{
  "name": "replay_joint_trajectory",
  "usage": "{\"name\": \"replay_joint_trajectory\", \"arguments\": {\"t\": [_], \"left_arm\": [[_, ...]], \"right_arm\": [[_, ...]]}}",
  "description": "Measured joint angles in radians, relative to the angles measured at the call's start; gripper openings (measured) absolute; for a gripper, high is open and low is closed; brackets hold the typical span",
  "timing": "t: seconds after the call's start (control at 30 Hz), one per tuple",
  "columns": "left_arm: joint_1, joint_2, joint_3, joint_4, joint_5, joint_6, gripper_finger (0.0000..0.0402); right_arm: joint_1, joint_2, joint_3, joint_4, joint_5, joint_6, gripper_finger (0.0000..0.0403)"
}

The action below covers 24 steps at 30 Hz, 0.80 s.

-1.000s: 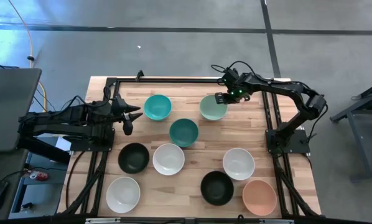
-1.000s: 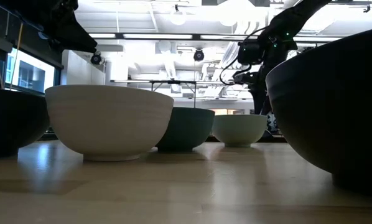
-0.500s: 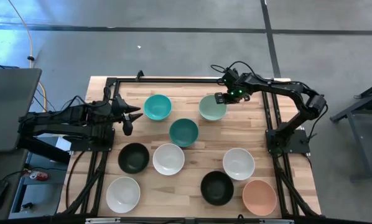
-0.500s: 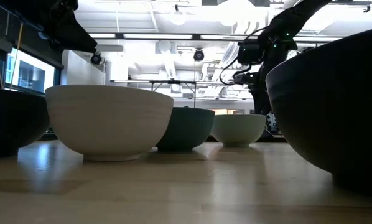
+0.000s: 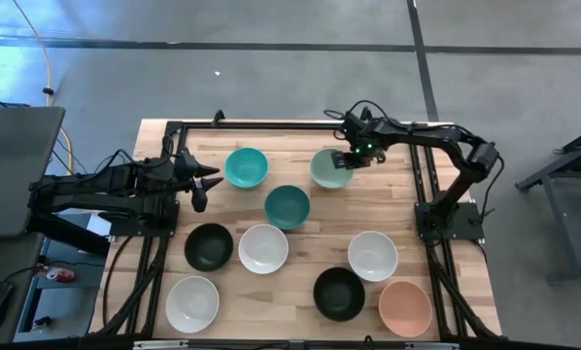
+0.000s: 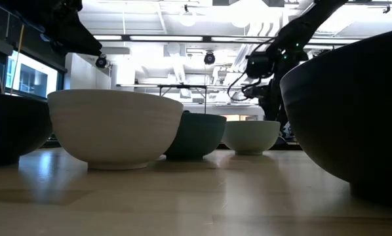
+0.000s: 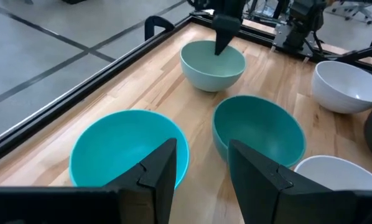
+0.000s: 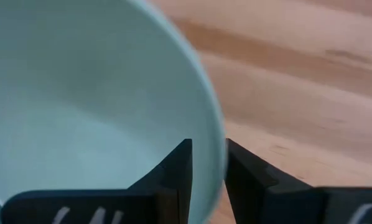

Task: Nest bowls inside each other
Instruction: Stack the green bowl on the green bowl

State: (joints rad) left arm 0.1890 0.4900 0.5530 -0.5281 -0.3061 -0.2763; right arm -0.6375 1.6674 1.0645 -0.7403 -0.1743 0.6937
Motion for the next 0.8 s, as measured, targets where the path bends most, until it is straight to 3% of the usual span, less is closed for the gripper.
{"name": "replay_joint_trajectory", "arguments": {"t": [0.6,0.8], "left_arm": [[0.000,0.000,0.000,-0.037,0.008,-0.009,0.0131],[0.000,0.000,0.000,-0.037,0.008,-0.009,0.0131]], "right_arm": [[-0.004,0.008,0.006,0.003,-0.070,-0.021,0.0078],[-0.004,0.007,0.090,-0.095,-0.023,-0.069,0.0078]]}}
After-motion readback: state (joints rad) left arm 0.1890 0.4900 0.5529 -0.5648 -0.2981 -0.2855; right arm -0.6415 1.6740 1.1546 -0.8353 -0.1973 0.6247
